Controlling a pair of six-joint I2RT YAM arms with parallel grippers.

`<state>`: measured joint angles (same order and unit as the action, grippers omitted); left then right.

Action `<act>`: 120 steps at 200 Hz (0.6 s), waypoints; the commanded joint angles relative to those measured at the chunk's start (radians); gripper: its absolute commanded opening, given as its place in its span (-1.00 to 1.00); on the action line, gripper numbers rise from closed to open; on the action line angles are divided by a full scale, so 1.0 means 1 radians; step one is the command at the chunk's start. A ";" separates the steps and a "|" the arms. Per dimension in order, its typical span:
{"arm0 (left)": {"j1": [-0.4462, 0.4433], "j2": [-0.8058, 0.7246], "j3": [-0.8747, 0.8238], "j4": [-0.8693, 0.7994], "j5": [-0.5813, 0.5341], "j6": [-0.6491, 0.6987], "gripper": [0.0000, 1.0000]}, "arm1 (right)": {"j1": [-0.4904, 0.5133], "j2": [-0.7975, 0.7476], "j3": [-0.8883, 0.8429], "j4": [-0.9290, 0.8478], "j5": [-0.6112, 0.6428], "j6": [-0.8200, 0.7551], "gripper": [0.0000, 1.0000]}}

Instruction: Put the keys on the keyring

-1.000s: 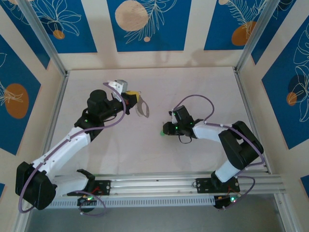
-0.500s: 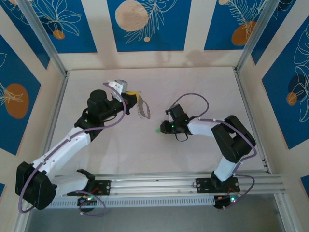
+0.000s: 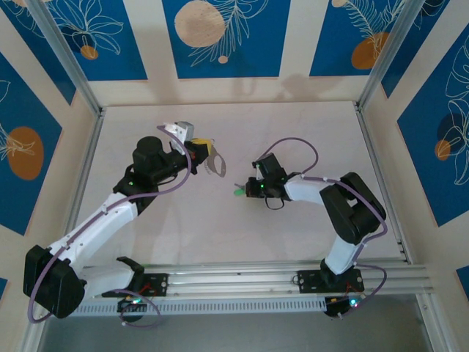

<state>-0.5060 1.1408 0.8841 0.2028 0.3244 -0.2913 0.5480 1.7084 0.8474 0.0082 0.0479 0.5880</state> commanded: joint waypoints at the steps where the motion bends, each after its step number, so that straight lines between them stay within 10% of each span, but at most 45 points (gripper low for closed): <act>1: -0.010 -0.012 -0.005 0.057 0.011 -0.019 -1.00 | -0.017 -0.094 -0.023 -0.004 -0.012 0.015 -1.00; 120: -0.016 -0.001 0.001 0.050 0.037 -0.014 -1.00 | -0.152 -0.439 -0.191 0.069 -0.201 -0.018 -1.00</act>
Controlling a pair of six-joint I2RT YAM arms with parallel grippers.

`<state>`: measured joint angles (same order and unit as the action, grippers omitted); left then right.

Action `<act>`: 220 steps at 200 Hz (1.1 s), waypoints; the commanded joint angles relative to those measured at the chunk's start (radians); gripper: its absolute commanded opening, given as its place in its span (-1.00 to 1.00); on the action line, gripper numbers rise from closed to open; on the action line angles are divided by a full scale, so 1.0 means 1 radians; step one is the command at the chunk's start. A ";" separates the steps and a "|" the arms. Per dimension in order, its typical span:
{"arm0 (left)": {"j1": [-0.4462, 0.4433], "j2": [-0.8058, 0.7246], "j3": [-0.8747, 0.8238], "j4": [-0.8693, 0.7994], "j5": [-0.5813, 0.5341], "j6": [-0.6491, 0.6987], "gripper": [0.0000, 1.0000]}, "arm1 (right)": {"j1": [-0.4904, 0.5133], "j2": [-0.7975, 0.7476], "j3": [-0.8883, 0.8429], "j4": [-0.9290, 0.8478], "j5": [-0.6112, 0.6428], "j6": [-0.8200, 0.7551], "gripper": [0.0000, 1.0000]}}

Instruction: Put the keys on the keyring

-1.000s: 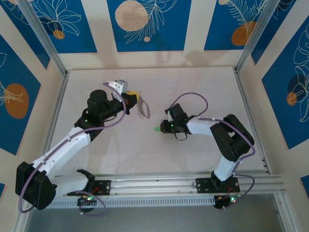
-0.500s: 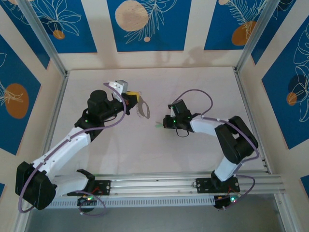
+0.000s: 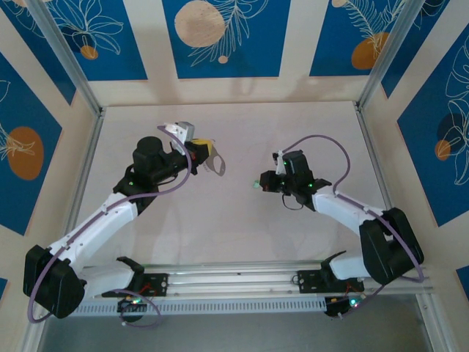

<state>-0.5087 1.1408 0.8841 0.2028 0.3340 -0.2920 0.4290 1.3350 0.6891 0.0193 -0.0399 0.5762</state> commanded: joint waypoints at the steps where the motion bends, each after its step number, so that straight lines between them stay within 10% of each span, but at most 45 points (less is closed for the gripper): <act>1: -0.013 -0.001 0.001 0.050 0.027 -0.013 -1.00 | -0.035 -0.066 -0.035 0.060 -0.116 -0.006 -1.00; 220: -0.103 0.094 0.034 0.119 0.268 0.205 -1.00 | -0.054 -0.382 0.084 0.090 -0.354 -0.074 -1.00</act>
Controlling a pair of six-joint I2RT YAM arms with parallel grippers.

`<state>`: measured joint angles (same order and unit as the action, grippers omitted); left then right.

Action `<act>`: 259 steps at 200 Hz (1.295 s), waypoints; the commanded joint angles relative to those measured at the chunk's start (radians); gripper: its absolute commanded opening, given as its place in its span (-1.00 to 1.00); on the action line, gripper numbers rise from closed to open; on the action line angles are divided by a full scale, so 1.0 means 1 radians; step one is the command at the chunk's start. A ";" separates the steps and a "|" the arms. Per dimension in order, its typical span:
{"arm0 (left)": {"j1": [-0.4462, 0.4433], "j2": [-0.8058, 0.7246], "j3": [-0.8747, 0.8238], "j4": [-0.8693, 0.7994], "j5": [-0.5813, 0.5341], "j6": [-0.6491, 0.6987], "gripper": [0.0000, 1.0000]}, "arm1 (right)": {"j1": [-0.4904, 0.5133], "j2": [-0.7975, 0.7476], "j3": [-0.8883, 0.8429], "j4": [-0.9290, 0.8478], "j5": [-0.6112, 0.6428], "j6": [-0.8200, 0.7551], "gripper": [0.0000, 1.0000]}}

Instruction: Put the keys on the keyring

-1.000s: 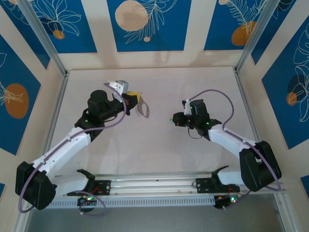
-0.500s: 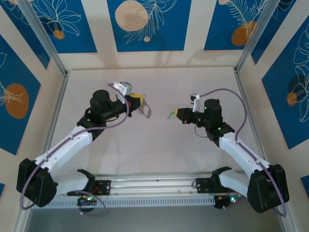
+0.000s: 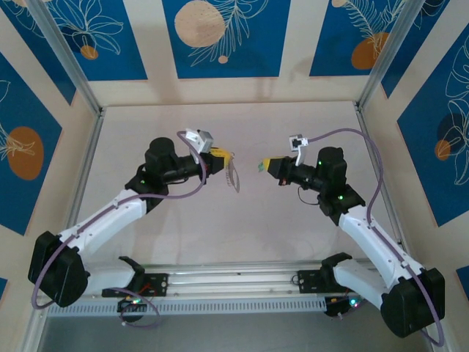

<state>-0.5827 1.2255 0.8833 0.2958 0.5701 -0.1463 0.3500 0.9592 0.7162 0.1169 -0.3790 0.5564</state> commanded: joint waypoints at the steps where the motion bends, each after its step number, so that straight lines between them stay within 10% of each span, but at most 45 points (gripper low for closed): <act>1: -0.031 0.010 0.035 0.025 0.031 0.061 -1.00 | 0.026 -0.007 0.059 -0.008 -0.014 -0.056 -1.00; 259: -0.092 0.029 0.086 -0.043 -0.045 0.146 -1.00 | 0.166 0.004 0.142 -0.046 0.083 -0.144 -1.00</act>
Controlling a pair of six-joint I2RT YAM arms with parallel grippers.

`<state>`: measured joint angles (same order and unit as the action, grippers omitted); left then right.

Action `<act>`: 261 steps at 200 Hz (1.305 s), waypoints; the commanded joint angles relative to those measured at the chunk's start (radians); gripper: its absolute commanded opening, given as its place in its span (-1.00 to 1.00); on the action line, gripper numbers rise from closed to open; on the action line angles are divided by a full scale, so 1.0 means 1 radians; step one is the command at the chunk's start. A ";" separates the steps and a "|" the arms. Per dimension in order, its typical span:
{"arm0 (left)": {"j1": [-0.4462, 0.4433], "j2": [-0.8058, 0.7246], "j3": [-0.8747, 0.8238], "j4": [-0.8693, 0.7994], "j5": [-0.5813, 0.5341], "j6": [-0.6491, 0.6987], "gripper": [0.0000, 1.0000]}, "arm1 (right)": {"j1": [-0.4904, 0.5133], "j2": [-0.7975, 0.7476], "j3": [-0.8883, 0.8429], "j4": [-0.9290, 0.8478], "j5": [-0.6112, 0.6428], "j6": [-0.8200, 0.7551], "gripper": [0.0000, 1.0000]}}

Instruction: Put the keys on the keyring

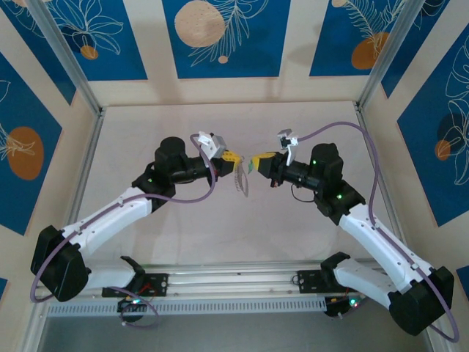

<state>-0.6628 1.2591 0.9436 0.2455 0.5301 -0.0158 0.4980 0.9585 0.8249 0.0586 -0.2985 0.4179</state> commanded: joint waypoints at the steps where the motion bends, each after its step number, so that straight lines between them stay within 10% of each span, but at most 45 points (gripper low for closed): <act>1: -0.012 -0.005 0.026 0.008 -0.005 0.016 -1.00 | 0.019 0.006 0.034 0.013 0.002 -0.005 -1.00; 261: -0.026 -0.025 0.020 0.029 -0.024 0.016 -1.00 | 0.027 0.061 0.015 0.038 0.030 0.005 -1.00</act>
<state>-0.6731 1.2591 0.9436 0.2451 0.5152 -0.0158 0.5358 1.0435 0.8661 0.0963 -0.2874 0.4183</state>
